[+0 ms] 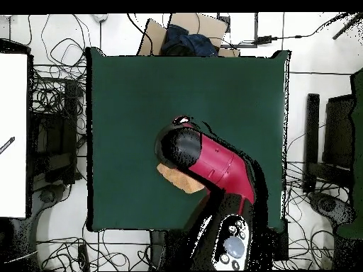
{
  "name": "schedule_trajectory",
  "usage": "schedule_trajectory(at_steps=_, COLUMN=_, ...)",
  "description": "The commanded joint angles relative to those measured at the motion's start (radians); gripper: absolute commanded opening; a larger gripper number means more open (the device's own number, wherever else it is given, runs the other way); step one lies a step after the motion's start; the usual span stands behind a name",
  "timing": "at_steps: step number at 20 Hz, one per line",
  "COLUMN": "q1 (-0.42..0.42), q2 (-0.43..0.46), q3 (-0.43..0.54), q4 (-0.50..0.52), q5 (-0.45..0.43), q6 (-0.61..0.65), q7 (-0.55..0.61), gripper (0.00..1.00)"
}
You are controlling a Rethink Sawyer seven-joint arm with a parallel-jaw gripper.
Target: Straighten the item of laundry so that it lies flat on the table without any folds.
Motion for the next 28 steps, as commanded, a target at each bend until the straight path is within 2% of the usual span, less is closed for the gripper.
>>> schedule_trajectory(at_steps=1, q1=0.023, q2=0.088, q3=-0.007, q4=-0.08, q5=0.031, q6=0.1, q7=0.285, gripper=1.0)
schedule_trajectory(at_steps=8, q1=0.04, q2=0.15, q3=-0.031, q4=-0.156, q5=0.063, q6=0.119, q7=0.314, gripper=1.0)
schedule_trajectory(at_steps=14, q1=0.031, q2=0.19, q3=-0.004, q4=-0.158, q5=0.083, q6=0.06, q7=0.295, gripper=1.0)
schedule_trajectory(at_steps=24, q1=0.064, q2=0.251, q3=-0.004, q4=-0.148, q5=0.125, q6=-0.035, q7=0.311, gripper=1.0)
schedule_trajectory(at_steps=28, q1=0.064, q2=0.259, q3=-0.005, q4=-0.156, q5=0.135, q6=-0.029, q7=0.3, gripper=1.0)
